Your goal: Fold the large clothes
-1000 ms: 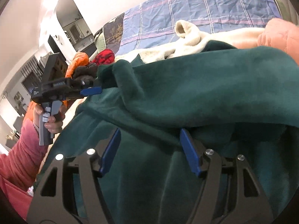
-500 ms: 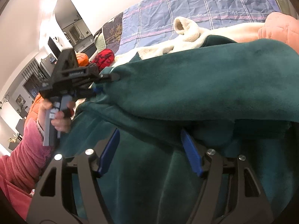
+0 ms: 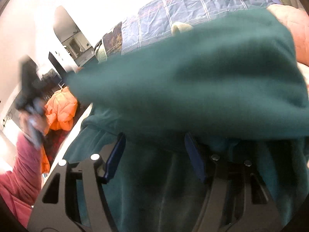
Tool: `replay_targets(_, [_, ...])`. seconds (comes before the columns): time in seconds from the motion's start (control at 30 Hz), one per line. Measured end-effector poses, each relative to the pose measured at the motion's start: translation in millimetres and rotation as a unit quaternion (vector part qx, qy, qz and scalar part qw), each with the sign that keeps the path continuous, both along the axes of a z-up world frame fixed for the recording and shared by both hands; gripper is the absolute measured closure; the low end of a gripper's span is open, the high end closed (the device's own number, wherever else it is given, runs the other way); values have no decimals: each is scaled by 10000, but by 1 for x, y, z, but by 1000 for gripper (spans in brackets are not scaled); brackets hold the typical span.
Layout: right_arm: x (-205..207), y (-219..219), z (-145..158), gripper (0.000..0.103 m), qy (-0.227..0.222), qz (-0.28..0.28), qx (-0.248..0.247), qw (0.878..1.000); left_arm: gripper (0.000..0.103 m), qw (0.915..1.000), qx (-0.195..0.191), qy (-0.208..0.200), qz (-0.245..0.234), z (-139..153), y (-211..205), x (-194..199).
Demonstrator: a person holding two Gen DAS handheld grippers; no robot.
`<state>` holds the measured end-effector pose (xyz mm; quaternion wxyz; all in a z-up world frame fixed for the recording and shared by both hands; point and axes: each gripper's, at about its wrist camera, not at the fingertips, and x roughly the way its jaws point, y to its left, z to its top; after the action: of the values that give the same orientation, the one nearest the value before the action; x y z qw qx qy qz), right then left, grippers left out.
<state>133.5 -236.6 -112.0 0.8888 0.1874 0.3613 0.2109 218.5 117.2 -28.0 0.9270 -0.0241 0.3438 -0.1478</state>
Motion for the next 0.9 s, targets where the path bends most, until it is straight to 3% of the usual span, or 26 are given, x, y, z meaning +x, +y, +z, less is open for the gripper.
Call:
replay_targets(0.07, [0,-3,0,37,0,-80,49,10000,49,9980,229,374,457,-28,14,7])
replay_targets(0.1, [-1,-4,0,37,1,-113,77,9999,50,9975,78,469,518,-33,23,7])
replay_targets(0.17, [-2,-4,-2,37,6,-128,100,9999,50,9955,-726,435,418,-28,36,0])
replay_targets(0.23, [-2,-2,-2,37,12,-137,29,9999,50,9961,-844,229,86,-13,23,-8])
replay_targets(0.37, [-4,12,3,37,54,-171,-417,9990,49,9974,-392,-151,-587,1,-34,-20])
replay_targets(0.43, [-9,22,10,41,157,-90,-539,9984,48,9970,0,12,-769,-17,-62,-15])
replay_targets(0.47, [-13,25,16,51,137,20,-537,9985,48,9968,294,166,-719,-34,-71,-11])
replay_targets(0.5, [-19,30,28,61,-39,158,-580,9982,48,9951,679,336,-641,-54,-81,-3])
replay_targets(0.53, [-25,35,43,62,-307,135,-742,9967,41,9907,1139,504,-542,-81,-92,6])
replay_targets(0.57, [-29,36,58,62,-598,-32,-931,9939,40,9891,1314,444,-503,-100,-96,8])
replay_targets(0.6, [-32,34,75,63,-893,-253,-1063,9900,39,9896,1320,322,-481,-100,-98,6])
replay_targets(0.67, [-25,25,88,64,-1018,-582,-1294,9846,39,9883,1413,332,-460,-91,-98,4])
replay_targets(0.7, [-14,19,81,65,-777,-686,-1524,9829,38,9880,1441,316,-467,-91,-97,4])
replay_targets(0.73, [5,11,57,67,-200,-769,-1997,9766,37,9884,1410,306,-472,-93,-95,4])
replay_targets(0.77, [15,5,38,74,148,-877,-2378,9672,36,9894,1331,332,-475,-94,-91,4])
replay_targets(0.8, [24,-6,0,74,320,-710,-2656,9609,34,9905,1222,372,-510,-94,-90,7])
replay_targets(0.87, [22,-30,-12,74,316,-778,-1800,9801,34,9911,1152,380,-543,-94,-88,7])
replay_targets(0.9, [21,-32,-6,74,346,-889,-1635,9819,33,9906,1204,359,-533,-96,-92,6])
